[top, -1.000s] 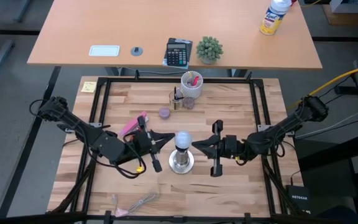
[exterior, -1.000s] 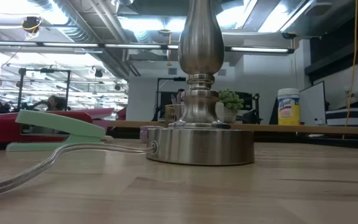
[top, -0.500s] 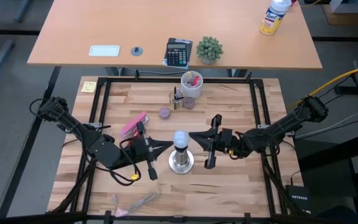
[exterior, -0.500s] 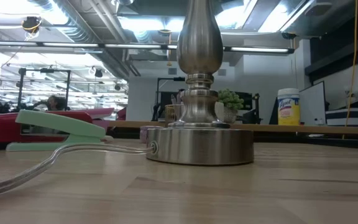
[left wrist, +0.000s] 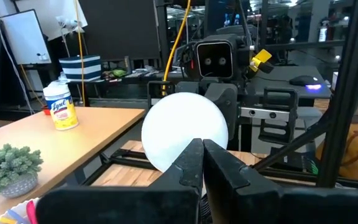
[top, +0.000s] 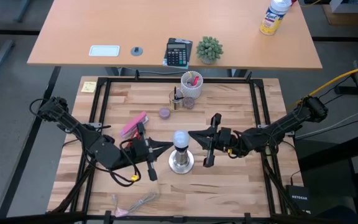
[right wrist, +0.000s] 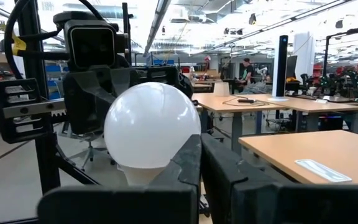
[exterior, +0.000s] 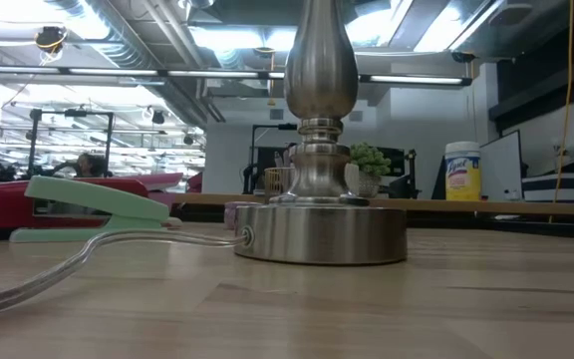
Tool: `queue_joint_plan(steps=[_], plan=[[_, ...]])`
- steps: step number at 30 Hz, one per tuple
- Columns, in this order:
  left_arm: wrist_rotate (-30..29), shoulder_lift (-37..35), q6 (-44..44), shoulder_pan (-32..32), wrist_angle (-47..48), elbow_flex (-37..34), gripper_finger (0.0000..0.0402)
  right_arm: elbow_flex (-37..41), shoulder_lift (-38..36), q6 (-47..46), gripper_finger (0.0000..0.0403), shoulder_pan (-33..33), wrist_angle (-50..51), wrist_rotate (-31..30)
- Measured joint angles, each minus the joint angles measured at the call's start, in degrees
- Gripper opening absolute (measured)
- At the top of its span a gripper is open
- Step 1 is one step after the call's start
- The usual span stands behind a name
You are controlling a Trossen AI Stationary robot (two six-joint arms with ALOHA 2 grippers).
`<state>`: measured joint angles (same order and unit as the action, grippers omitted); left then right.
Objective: Screw lightbulb
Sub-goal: Remove the lightbulb from the lamp
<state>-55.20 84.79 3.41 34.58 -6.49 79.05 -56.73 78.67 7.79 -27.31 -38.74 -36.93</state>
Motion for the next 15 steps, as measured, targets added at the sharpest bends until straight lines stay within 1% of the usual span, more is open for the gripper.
queue_joint_plan(steps=[6,9,12,15], plan=[[0.0,0.0,0.0,0.3,-0.1,0.0,0.0003,0.0,0.0,0.3,0.0014,0.0,-0.1,-0.1],[0.0,0.0,0.2,0.6,-0.4,0.0,0.0003,0.0,-0.4,1.5,0.0014,-0.5,-0.2,-1.9],[-0.1,0.0,1.9,0.7,-1.9,0.0,0.0003,0.0,-1.4,3.8,0.0014,-1.7,-0.4,-4.5],[-0.2,0.0,4.5,0.9,-4.0,0.0,0.0003,0.0,-2.4,5.4,0.0014,-3.0,-0.4,-5.8]])
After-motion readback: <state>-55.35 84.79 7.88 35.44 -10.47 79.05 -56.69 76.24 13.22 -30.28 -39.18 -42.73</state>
